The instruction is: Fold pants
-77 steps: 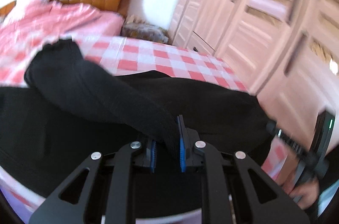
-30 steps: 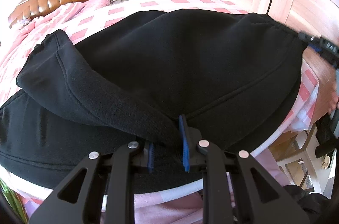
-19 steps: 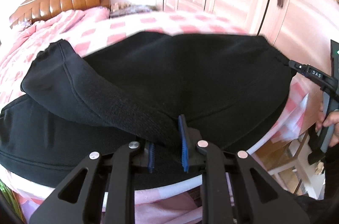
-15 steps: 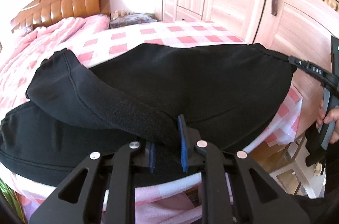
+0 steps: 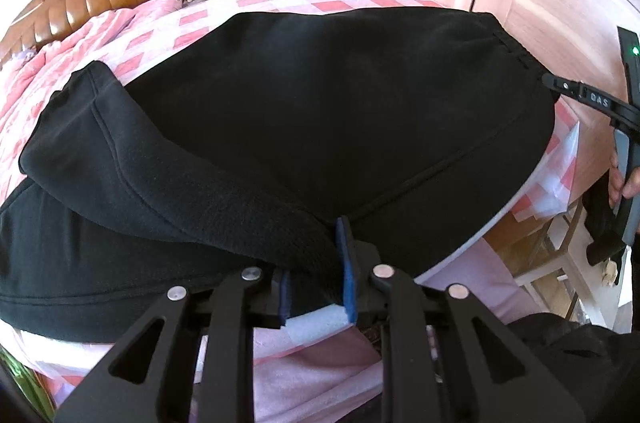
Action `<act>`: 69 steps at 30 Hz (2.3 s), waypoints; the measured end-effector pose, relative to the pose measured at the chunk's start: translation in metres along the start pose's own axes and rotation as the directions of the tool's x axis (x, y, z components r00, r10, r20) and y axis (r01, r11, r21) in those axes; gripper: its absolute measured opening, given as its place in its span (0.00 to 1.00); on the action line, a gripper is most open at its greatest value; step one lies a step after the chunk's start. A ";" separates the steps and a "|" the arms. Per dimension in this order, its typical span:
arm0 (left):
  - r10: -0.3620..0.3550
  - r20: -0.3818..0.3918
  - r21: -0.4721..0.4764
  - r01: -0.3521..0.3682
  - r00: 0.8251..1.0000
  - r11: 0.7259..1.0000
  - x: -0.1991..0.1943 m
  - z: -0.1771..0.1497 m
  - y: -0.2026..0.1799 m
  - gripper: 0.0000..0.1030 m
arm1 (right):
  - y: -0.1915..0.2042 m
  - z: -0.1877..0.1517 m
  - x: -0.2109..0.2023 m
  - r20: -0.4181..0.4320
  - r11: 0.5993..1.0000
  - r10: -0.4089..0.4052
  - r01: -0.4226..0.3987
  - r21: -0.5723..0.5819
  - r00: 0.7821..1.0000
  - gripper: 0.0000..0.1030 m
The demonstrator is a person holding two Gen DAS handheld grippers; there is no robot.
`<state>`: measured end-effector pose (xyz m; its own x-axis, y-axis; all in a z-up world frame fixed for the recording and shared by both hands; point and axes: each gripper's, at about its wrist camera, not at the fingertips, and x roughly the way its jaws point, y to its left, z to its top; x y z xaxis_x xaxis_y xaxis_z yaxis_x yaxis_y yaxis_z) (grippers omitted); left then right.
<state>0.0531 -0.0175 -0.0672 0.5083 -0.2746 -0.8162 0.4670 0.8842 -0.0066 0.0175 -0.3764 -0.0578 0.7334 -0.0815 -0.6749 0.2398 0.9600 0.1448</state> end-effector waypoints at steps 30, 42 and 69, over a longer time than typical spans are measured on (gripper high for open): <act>0.492 -0.003 -0.517 -0.423 0.870 0.745 -0.087 -0.083 0.303 0.91 | 0.203 -0.007 0.046 -0.137 0.918 0.138 -0.179 -0.353 0.981 0.89; 0.473 -0.150 -0.548 -0.471 0.868 0.691 -0.031 -0.084 0.389 0.99 | 0.226 0.003 0.085 -0.194 0.915 0.095 -0.163 -0.370 0.976 0.96; 0.407 -0.368 -0.169 -0.491 0.836 0.855 0.101 0.172 0.237 0.71 | 0.229 0.005 0.087 -0.191 0.909 0.158 -0.218 -0.356 0.969 0.96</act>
<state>0.3396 0.0994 -0.0519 0.3486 0.2697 -0.8977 0.0275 0.9544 0.2974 0.1392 -0.1654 -0.0801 0.6270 0.1241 -0.7691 -0.1685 0.9855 0.0216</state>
